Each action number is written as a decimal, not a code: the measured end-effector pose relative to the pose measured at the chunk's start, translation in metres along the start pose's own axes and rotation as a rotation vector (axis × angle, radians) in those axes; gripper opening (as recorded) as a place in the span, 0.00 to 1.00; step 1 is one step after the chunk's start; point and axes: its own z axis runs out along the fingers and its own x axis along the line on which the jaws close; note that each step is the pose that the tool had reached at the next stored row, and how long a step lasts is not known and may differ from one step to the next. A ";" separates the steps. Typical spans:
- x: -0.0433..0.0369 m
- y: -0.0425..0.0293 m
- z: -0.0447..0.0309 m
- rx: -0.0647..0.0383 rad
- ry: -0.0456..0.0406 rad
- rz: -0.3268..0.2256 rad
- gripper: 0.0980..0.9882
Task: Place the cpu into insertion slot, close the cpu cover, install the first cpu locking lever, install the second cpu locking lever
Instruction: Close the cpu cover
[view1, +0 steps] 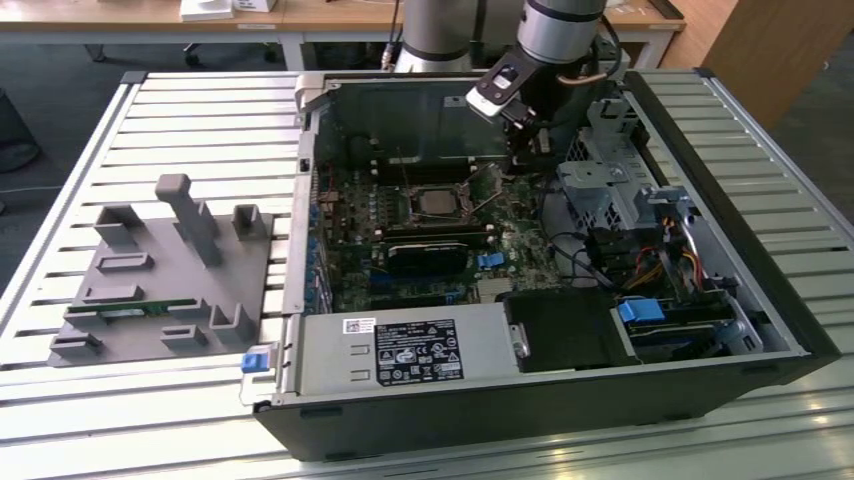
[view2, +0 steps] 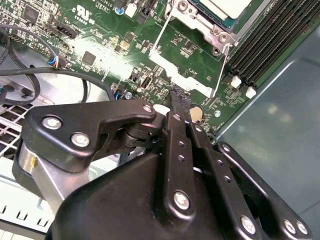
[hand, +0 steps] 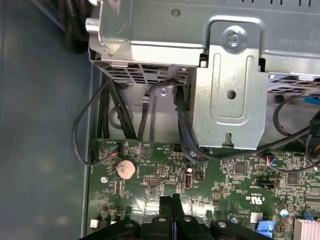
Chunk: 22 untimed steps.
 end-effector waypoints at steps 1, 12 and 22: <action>0.0001 0.0003 0.0010 0.001 0.0002 0.000 0.01; 0.0003 -0.0022 0.0039 0.004 0.0001 0.000 0.01; 0.0006 -0.0087 0.0042 0.004 0.0002 0.000 0.01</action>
